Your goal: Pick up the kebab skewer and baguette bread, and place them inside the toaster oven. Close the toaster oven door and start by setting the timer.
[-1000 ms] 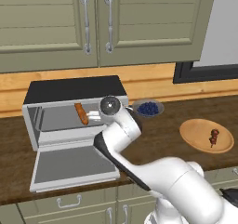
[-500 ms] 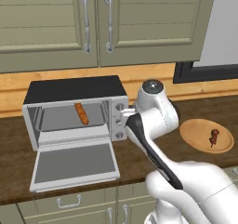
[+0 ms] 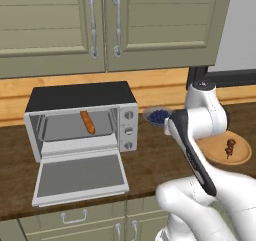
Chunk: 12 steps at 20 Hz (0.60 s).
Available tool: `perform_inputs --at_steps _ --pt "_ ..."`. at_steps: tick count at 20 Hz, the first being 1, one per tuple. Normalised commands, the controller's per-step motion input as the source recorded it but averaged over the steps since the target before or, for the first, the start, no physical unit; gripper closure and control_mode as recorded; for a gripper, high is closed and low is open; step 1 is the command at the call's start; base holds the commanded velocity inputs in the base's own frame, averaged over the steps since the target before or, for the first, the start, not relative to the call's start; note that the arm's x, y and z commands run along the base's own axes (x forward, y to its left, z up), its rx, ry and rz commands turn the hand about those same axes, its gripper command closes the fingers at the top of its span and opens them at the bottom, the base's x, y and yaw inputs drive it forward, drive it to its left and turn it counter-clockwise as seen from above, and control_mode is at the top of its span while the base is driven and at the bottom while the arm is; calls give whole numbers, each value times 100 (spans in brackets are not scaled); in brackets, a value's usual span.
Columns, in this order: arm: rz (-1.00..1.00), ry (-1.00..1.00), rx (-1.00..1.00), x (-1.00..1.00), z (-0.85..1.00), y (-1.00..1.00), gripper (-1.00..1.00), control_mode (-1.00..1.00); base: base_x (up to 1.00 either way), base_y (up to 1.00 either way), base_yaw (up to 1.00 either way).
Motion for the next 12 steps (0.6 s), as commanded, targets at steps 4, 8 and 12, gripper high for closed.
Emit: perform_inputs --at_steps 4,8,12 --pt "-12 10 0 -10 -5 -100 -100 -100 0 0 0" --pt "-13 0 0 -7 -25 -92 -100 -100 0 0 0" --pt "-7 -11 0 -1 -34 -88 -100 -100 0 0 0"
